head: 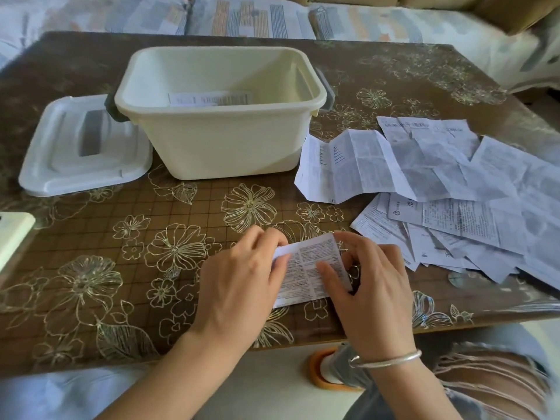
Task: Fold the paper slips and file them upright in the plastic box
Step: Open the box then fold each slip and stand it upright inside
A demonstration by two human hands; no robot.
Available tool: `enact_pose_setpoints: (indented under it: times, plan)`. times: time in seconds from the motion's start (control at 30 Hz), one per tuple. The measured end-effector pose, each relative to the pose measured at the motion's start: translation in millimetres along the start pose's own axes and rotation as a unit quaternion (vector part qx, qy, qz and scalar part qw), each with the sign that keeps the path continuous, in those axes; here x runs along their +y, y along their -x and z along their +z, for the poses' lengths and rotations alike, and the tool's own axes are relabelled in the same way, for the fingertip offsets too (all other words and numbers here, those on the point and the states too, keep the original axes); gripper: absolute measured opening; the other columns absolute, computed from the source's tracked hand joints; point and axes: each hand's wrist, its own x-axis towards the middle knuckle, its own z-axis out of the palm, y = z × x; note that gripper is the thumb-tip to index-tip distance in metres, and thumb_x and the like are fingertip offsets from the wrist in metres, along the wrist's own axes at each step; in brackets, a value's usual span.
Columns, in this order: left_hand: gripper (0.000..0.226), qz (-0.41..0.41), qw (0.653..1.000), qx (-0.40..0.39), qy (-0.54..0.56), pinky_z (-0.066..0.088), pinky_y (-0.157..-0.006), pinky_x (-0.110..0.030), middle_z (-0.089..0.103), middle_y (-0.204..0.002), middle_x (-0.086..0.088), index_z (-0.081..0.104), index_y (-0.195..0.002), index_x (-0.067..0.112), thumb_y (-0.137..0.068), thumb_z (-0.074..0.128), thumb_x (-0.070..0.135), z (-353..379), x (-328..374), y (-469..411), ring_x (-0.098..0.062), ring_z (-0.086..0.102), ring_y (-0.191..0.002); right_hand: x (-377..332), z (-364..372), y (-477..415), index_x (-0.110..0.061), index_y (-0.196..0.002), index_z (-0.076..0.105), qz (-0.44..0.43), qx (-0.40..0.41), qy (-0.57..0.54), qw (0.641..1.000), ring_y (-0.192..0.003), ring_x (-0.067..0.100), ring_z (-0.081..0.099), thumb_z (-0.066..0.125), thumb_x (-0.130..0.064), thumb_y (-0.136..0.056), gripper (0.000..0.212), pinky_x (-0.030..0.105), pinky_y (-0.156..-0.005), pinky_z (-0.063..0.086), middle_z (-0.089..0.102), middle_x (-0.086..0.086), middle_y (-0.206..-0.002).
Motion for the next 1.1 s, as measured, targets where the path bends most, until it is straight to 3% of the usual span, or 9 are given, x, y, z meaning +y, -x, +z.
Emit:
enact_pose_setpoints:
  times: [0.13, 0.27, 0.37, 0.53, 0.8, 0.9, 0.97, 1.03, 1.1]
  plan:
    - [0.026, -0.013, 0.999, 0.019, -0.027, 0.027, -0.043, -0.013, 0.060, -0.101, 0.000, 0.066, -0.102, 0.016, -0.078, 0.075, 0.024, -2, 1, 0, -0.005, 0.040, -0.052, 2, 0, 0, -0.026, -0.118, 0.061, -0.007, -0.013, 0.009, 1.000, -0.089, 0.014, 0.042, 0.055, -0.046, -0.084, 0.040, 0.030, -0.075, 0.039, 0.057, -0.009, -0.092]
    - [0.013, 0.036, 0.995, 0.026, -0.092, 0.039, -0.064, -0.028, 0.058, -0.091, 0.001, 0.068, -0.088, 0.017, -0.080, 0.076, 0.024, -4, 1, 4, -0.016, 0.050, -0.077, 3, 1, 0, -0.027, -0.107, 0.070, -0.005, -0.007, 0.018, 1.000, -0.094, 0.019, 0.046, 0.060, -0.041, -0.083, 0.030, 0.035, -0.074, 0.045, 0.059, -0.003, -0.103]
    - [0.022, 0.035, 0.998, -0.002, -0.044, 0.036, -0.079, -0.031, 0.058, -0.093, 0.008, 0.066, -0.094, 0.023, -0.087, 0.061, 0.043, -4, -1, 10, -0.017, 0.050, -0.092, 4, 2, 0, -0.026, -0.100, 0.074, -0.017, 0.000, 0.023, 1.000, -0.092, 0.020, 0.047, 0.060, -0.040, -0.083, 0.026, 0.035, -0.071, 0.045, 0.060, -0.002, -0.102]
    - [0.045, 0.041, 0.996, -0.076, -0.006, 0.029, -0.085, -0.026, 0.054, -0.105, 0.013, 0.062, -0.106, 0.028, -0.081, 0.048, 0.063, -8, -13, 12, -0.012, 0.047, -0.100, 6, 2, 1, -0.025, -0.099, 0.075, -0.031, 0.001, 0.021, 0.999, -0.090, 0.020, 0.046, 0.061, -0.039, -0.084, 0.025, 0.036, -0.071, 0.045, 0.061, -0.002, -0.102]
    - [0.052, 0.102, 0.985, -0.142, 0.009, 0.023, -0.095, -0.024, 0.048, -0.117, 0.017, 0.057, -0.122, 0.034, -0.083, 0.046, 0.067, -16, -33, 11, -0.009, 0.042, -0.113, 2, -6, 1, -0.024, -0.105, 0.072, -0.052, -0.019, 0.031, 0.998, -0.094, 0.017, 0.045, 0.058, -0.038, -0.084, 0.028, 0.036, -0.071, 0.047, 0.060, -0.002, -0.107]
    - [0.052, 0.106, 0.982, -0.153, 0.010, 0.022, -0.094, -0.025, 0.048, -0.116, 0.017, 0.056, -0.121, 0.035, -0.081, 0.047, 0.068, -17, -34, 7, -0.008, 0.041, -0.113, -6, -15, 0, -0.026, -0.098, 0.071, -0.134, -0.042, 0.029, 0.990, -0.095, 0.018, 0.050, 0.055, -0.050, -0.085, 0.031, 0.032, -0.075, 0.045, 0.060, -0.004, -0.106]
    - [0.045, 0.108, 0.982, -0.154, 0.013, 0.025, -0.094, -0.028, 0.050, -0.116, 0.018, 0.058, -0.120, 0.034, -0.085, 0.047, 0.061, -19, -34, 4, -0.008, 0.041, -0.112, -8, -19, -4, -0.028, -0.092, 0.070, -0.212, -0.094, 0.025, 0.972, -0.092, 0.017, 0.052, 0.053, -0.060, -0.084, 0.037, 0.033, -0.073, 0.045, 0.061, -0.009, -0.100]
    - [0.028, 0.113, 0.984, -0.138, 0.018, 0.025, -0.092, -0.027, 0.052, -0.114, 0.017, 0.060, -0.118, 0.032, -0.092, 0.049, 0.037, -19, -34, 2, -0.008, 0.042, -0.110, -6, -19, -11, -0.030, -0.091, 0.068, -0.264, -0.140, 0.027, 0.954, -0.087, 0.016, 0.053, 0.052, -0.063, -0.080, 0.039, 0.033, -0.069, 0.048, 0.060, -0.010, -0.096]
    - [0.036, 0.113, 0.985, -0.130, 0.024, 0.024, -0.091, -0.027, 0.054, -0.113, 0.015, 0.061, -0.117, 0.029, -0.088, 0.051, 0.010, -19, -35, 1, -0.010, 0.043, -0.109, -3, -19, -19, -0.028, -0.092, 0.068, -0.299, -0.158, 0.027, 0.941, -0.084, 0.016, 0.055, 0.054, -0.061, -0.081, 0.037, 0.032, -0.065, 0.050, 0.061, -0.008, -0.095]
